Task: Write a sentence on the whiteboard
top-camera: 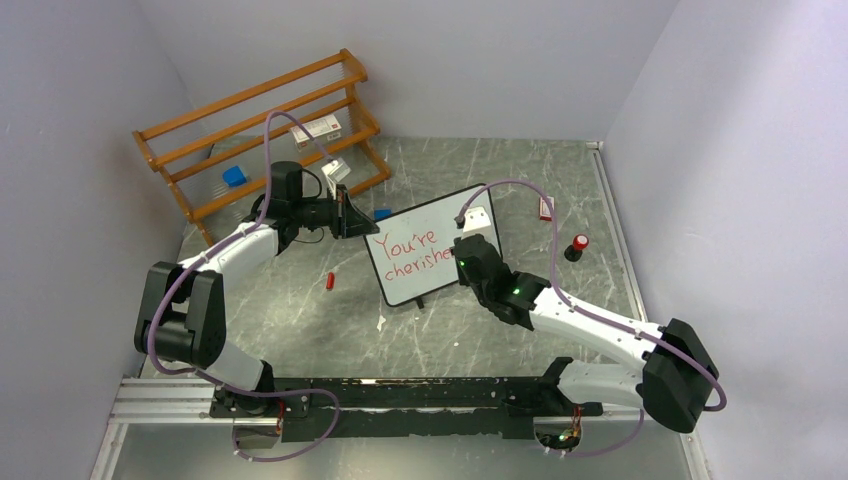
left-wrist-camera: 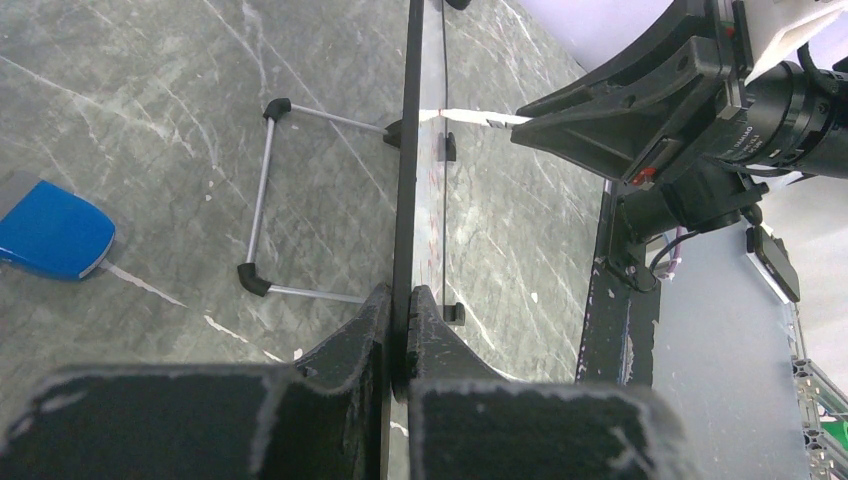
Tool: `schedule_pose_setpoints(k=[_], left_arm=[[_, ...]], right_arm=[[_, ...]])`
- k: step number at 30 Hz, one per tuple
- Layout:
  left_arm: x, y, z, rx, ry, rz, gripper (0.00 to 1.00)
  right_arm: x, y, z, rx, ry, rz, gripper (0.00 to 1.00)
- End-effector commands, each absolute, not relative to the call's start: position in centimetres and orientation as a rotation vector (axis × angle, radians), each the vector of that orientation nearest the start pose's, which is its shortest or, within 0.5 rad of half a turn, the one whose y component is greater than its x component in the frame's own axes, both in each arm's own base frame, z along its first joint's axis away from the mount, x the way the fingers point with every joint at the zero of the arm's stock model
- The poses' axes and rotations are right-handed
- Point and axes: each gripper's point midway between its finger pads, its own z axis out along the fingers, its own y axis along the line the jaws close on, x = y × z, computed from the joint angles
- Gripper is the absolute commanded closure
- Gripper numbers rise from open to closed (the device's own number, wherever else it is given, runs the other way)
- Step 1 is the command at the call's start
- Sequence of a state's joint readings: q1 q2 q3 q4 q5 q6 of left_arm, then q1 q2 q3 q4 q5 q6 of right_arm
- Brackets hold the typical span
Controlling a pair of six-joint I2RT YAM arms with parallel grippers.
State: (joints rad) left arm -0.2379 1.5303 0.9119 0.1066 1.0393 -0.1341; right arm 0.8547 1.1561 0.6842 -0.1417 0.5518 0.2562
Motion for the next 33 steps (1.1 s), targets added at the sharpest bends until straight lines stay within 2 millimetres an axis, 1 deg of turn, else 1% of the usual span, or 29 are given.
schedule_pose_setpoints(k=[1,9,21,26,33], left_arm=[[31.0,-23.0,12.2,0.732,2.064,-1.22,0.95],[31.0,-23.1,12.2,0.733,2.062,-1.222,0.95],[31.0,-23.0,12.2,0.732,2.064,-1.219,0.95],[31.0,-23.0,12.2,0.731,2.066,-1.221,0.95],[31.0,-23.0,12.2,0.732,2.065,-1.216,0.95]], right_arm=[[26.8,18.6,12.1,-0.327,2.102,0.079,1.0],[26.4,18.2,11.4,-0.332,2.126,0.071,1.0],[25.9,17.8,11.0,-0.34,2.142,0.061,1.0],[26.1,17.5,11.4,-0.316,2.127,0.053,1.0],[26.1,18.0,12.4,-0.324,2.092,0.099,1.0]])
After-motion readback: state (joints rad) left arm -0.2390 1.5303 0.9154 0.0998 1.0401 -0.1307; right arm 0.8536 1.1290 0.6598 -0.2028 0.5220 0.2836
